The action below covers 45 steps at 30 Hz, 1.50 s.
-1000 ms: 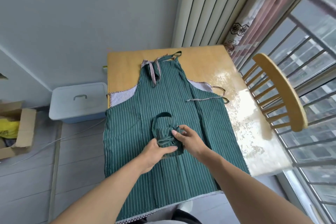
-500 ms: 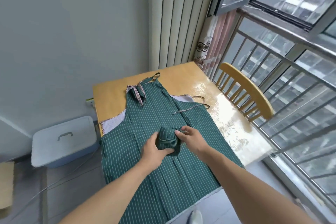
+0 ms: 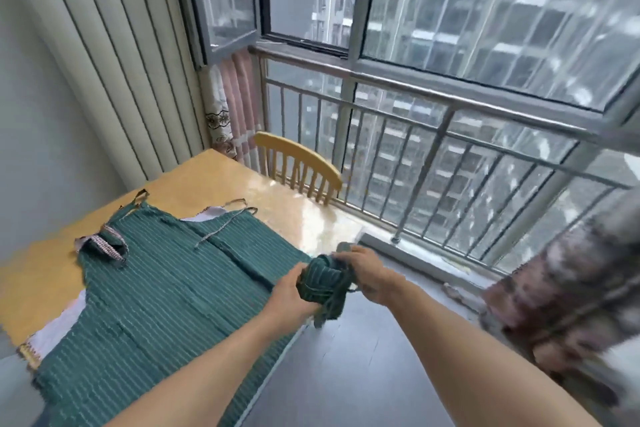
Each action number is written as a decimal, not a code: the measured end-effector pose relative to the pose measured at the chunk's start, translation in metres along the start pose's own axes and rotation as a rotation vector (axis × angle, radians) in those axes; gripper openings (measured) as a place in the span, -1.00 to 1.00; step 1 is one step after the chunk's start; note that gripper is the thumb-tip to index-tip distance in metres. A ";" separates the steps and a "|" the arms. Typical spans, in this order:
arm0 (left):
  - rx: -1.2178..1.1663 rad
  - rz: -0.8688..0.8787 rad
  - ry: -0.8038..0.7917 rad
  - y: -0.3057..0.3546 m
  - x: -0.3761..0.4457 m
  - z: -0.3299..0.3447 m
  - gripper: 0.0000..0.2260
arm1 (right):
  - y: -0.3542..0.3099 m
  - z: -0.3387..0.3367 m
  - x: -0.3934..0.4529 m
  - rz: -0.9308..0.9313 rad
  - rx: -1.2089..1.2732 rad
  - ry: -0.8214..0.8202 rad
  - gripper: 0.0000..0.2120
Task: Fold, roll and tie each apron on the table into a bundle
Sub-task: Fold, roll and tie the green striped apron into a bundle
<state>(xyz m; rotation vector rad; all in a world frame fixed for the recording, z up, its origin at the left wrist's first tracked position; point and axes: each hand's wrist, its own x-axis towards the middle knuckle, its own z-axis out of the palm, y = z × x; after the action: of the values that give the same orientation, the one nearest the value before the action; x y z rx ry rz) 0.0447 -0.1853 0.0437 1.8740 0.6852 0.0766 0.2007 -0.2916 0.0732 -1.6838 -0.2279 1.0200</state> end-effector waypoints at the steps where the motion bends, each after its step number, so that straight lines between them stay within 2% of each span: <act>1: 0.027 0.025 -0.023 0.015 0.000 0.015 -0.61 | -0.002 -0.021 -0.007 -0.016 0.057 0.043 -0.91; 5: 0.083 0.084 -0.165 0.077 -0.009 0.095 -0.59 | -0.010 -0.127 -0.056 -0.099 0.240 0.065 -0.94; 9: 0.150 0.100 -0.334 0.121 -0.013 0.183 -0.53 | -0.024 -0.238 -0.112 -0.111 0.398 0.134 -0.74; 12: 0.203 0.079 -0.459 0.138 -0.011 0.237 -0.55 | -0.034 -0.302 -0.154 -0.179 0.433 0.203 -0.74; 14: 0.236 0.060 -0.516 0.151 -0.010 0.271 -0.56 | -0.041 -0.340 -0.176 -0.182 0.356 0.336 -0.73; 18: 0.240 0.071 -0.578 0.178 -0.001 0.337 -0.54 | -0.045 -0.424 -0.216 -0.083 0.032 0.579 -0.82; 20: 0.231 0.086 -0.580 0.189 0.005 0.366 -0.50 | -0.039 -0.463 -0.237 -0.038 -0.112 0.631 -0.85; 22: 0.229 0.100 -0.570 0.202 0.009 0.393 -0.49 | -0.028 -0.497 -0.260 0.018 -0.140 0.629 -0.85; 24: 0.202 0.079 -0.576 0.209 0.017 0.416 -0.48 | -0.021 -0.522 -0.280 0.096 -0.069 0.523 -0.94; 27: 0.171 0.075 -0.581 0.224 0.035 0.449 -0.44 | -0.020 -0.551 -0.307 0.223 -0.026 0.315 -0.88; 30: 0.200 0.134 -0.602 0.240 0.054 0.478 -0.44 | -0.026 -0.572 -0.315 0.199 -0.009 0.245 -0.85; 34: 0.263 0.247 -0.686 0.281 0.075 0.525 -0.51 | -0.041 -0.611 -0.316 0.109 0.031 0.402 -0.76; 36: 0.270 0.282 -0.716 0.297 0.081 0.543 -0.52 | -0.053 -0.622 -0.322 -0.006 0.095 0.451 -0.79; 40: 0.250 0.361 -0.883 0.339 0.088 0.591 -0.45 | -0.071 -0.649 -0.351 -0.191 0.179 0.543 -0.84; 45: 0.244 0.510 -1.087 0.411 0.060 0.664 -0.51 | -0.073 -0.698 -0.416 -0.306 0.283 0.871 -0.95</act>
<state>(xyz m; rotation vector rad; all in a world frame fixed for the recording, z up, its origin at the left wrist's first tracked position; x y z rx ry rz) 0.5078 -0.8121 0.1138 1.9239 -0.5474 -0.6786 0.4716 -1.0023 0.3672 -1.6150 0.2208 0.0363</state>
